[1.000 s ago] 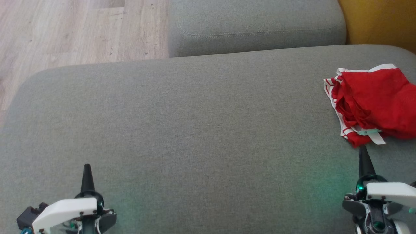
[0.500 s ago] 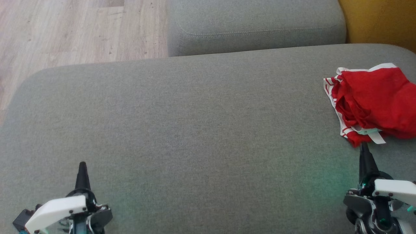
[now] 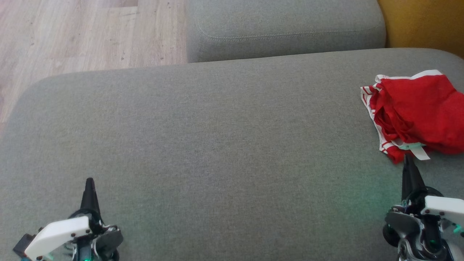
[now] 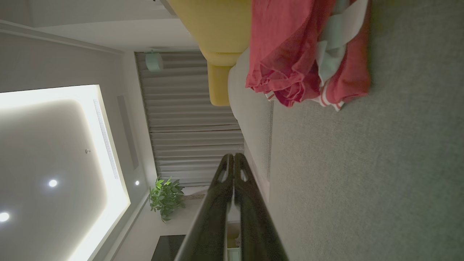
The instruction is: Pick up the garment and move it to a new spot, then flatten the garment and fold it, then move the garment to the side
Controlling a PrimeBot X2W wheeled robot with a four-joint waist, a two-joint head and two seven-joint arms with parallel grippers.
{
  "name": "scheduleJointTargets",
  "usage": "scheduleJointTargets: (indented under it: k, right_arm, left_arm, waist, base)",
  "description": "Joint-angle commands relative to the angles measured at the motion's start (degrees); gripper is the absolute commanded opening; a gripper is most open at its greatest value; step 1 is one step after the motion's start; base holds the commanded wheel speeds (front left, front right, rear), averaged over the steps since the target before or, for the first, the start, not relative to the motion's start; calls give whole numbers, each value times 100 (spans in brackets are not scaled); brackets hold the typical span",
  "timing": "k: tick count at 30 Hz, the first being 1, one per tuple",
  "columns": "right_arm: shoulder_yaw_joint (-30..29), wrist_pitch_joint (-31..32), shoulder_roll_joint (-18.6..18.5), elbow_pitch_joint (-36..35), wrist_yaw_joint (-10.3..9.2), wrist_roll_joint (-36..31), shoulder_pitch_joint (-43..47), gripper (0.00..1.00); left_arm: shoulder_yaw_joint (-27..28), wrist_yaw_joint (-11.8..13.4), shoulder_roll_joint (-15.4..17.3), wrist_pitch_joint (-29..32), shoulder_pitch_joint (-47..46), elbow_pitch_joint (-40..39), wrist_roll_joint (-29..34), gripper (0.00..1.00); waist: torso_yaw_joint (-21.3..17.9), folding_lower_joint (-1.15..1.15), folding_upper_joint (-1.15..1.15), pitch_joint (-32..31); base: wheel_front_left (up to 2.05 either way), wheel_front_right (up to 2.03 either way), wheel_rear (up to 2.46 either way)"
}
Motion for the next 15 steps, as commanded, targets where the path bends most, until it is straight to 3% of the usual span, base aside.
scheduleJointTargets:
  k: [1,15]
  right_arm:
    - [110,28,-73,-218,-4,33,-292,0]
    - [101,36,-67,-217,-4,25,-293,0]
  left_arm:
    - [223,-40,40,42,-296,-210,-31,0]
    - [223,-40,40,42,-296,-211,-31,0]
  waist:
    - [0,0,0,0]
    - [0,0,0,0]
  base:
    - [0,0,0]
    - [0,0,0]
